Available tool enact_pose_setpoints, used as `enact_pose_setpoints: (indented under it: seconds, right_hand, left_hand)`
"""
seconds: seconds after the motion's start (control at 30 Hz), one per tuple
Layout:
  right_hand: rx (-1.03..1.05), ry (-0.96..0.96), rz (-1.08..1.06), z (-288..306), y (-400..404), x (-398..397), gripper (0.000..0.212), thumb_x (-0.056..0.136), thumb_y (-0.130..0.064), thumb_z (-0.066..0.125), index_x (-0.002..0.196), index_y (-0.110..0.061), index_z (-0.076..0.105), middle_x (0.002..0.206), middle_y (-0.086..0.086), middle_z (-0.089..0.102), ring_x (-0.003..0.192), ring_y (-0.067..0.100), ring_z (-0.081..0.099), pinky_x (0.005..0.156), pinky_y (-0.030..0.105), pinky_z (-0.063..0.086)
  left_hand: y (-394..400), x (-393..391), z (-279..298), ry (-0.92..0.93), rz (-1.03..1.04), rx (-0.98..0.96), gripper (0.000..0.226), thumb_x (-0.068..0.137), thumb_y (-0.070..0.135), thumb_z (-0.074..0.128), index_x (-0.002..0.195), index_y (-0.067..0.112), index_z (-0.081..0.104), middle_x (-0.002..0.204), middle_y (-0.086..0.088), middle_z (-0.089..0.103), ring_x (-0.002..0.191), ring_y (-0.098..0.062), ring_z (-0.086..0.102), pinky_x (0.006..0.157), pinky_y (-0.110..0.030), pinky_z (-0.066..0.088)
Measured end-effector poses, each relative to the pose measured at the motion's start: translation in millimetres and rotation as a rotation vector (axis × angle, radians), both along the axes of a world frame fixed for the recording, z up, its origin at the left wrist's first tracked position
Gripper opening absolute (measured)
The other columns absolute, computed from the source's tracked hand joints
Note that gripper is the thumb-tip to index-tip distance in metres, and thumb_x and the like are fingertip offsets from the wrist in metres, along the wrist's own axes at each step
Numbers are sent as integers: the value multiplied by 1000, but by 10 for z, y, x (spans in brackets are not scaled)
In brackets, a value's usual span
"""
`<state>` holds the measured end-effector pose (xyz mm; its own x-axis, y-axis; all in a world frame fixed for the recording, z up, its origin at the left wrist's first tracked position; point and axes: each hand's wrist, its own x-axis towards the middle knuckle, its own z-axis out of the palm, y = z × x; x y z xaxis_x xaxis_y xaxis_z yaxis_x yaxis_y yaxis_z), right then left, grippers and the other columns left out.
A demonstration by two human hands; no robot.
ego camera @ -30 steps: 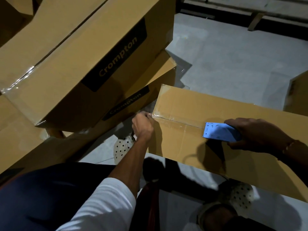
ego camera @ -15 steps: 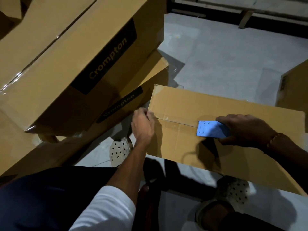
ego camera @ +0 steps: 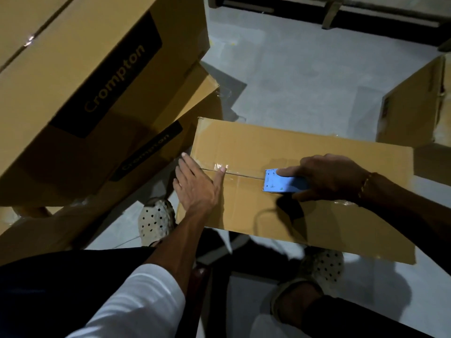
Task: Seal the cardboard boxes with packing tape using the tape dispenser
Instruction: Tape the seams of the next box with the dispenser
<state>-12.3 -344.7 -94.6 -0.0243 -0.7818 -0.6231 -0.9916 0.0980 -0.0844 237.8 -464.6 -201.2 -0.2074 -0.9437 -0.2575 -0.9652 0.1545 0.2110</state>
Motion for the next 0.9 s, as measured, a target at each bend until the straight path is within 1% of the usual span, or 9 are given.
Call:
enact_pose_setpoints:
  seconds: [0.13, 0.27, 0.43, 0.5, 0.57, 0.7, 0.77, 0.83, 0.9]
  right_hand:
    - [2, -17, 3, 6, 89, -97, 70, 85, -68, 55, 147, -55, 25, 122, -7, 55, 111, 19, 56, 78, 32, 38]
    - [55, 5, -2, 66, 235, -238, 71, 86, -64, 57, 148, -54, 23, 128, -8, 52, 114, 17, 54, 77, 30, 37]
    - [92, 107, 3, 158, 530, -406, 73, 87, -68, 52, 150, -53, 17, 121, -9, 51, 101, 15, 57, 69, 27, 40]
    - [80, 120, -9, 124, 567, -386, 73, 86, -68, 53, 149, -52, 20, 122, -9, 51, 102, 17, 58, 68, 28, 38]
    - [54, 126, -28, 91, 565, -364, 70, 85, -67, 55, 146, -53, 25, 123, -8, 52, 104, 20, 59, 67, 30, 37]
    - [17, 141, -24, 66, 605, -358, 71, 85, -68, 54, 147, -52, 25, 123, -5, 52, 99, 22, 61, 63, 30, 37]
    - [-1, 137, -32, 38, 644, -356, 72, 84, -68, 54, 147, -53, 23, 121, -4, 52, 96, 23, 61, 62, 30, 39]
    - [-12, 128, -52, 14, 689, -361, 72, 84, -68, 54, 148, -53, 23, 119, -4, 52, 94, 24, 62, 61, 31, 40]
    - [-18, 127, -52, 2, 722, -371, 72, 85, -68, 53, 148, -53, 22, 118, -3, 51, 92, 24, 61, 61, 32, 42]
  left_hand:
    - [1, 23, -65, -34, -27, -30, 109, 89, 83, 22, 158, 2, 0, 163, -22, 16, 150, -37, 20, 119, -56, 23]
    - [-26, 52, -99, -44, -39, -10, 109, 89, 84, 20, 158, 3, -2, 164, -22, 12, 152, -37, 15, 121, -57, 19]
    - [-26, 43, -123, -65, -57, -17, 108, 90, 82, 20, 157, 1, -3, 165, -23, 6, 153, -36, 8, 123, -55, 14]
    - [-8, 23, -118, -76, -63, -31, 105, 92, 79, 17, 157, 0, -2, 165, -24, 1, 154, -37, 3, 123, -54, 12]
    - [83, -29, -93, -86, -95, -77, 96, 97, 73, 14, 158, 1, 2, 165, -26, -2, 153, -42, -1, 123, -56, 10]
    - [623, -291, -83, -93, -277, -55, 82, 100, 64, 8, 160, 8, 2, 164, -24, -11, 151, -43, -13, 122, -58, 3]
    - [1009, -469, -97, -71, -475, -40, 80, 100, 63, 9, 160, 11, 2, 165, -22, -10, 152, -41, -12, 122, -59, 3]
    - [1325, -625, -120, -52, -657, -32, 79, 101, 62, 16, 160, 12, 4, 166, -18, -8, 153, -37, -9, 121, -58, 6]
    - [1420, -722, -127, -32, -716, -39, 78, 101, 60, 24, 160, 11, 11, 167, -15, -3, 155, -33, -3, 121, -57, 10]
